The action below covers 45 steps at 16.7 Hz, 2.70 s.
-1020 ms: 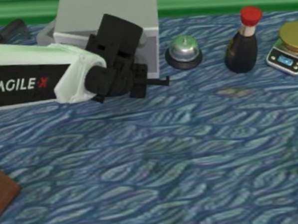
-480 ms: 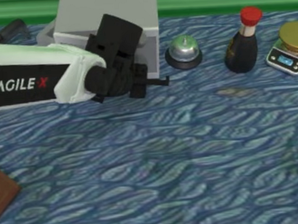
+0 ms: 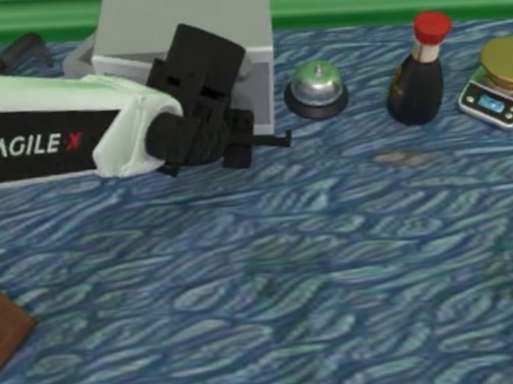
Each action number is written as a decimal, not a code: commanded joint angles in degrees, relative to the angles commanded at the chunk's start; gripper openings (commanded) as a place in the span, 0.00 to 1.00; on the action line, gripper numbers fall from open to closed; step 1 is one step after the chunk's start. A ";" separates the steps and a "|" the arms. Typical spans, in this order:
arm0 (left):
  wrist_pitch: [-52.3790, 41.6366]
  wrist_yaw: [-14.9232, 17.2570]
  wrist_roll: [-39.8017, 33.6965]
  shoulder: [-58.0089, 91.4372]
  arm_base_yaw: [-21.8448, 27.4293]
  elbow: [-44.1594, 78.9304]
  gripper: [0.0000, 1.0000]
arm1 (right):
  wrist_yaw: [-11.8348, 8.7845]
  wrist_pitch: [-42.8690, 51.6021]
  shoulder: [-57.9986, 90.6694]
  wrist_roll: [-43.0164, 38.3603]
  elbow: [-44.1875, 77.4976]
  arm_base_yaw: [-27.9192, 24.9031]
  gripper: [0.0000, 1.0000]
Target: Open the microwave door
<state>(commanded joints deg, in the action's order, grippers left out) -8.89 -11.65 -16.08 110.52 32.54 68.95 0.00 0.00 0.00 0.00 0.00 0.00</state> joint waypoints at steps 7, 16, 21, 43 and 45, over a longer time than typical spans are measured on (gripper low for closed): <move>1.24 2.13 2.54 -1.69 -0.65 -2.33 0.00 | 0.00 0.00 0.00 0.00 0.00 0.00 1.00; 1.34 2.33 2.87 -1.83 -0.76 -2.65 0.00 | 0.00 0.00 0.00 0.00 0.00 0.00 1.00; 1.34 2.33 2.87 -1.83 -0.76 -2.65 0.00 | 0.00 0.00 0.00 0.00 0.00 0.00 1.00; 2.51 4.89 5.94 -3.66 -1.67 -5.24 0.00 | 0.00 0.00 0.00 0.00 0.00 0.00 1.00; 2.51 4.89 5.94 -3.66 -1.67 -5.24 0.00 | 0.00 0.00 0.00 0.00 0.00 0.00 1.00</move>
<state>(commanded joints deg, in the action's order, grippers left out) -6.38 -6.76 -10.14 106.85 30.87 63.71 0.00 0.00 0.00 0.00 0.00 0.00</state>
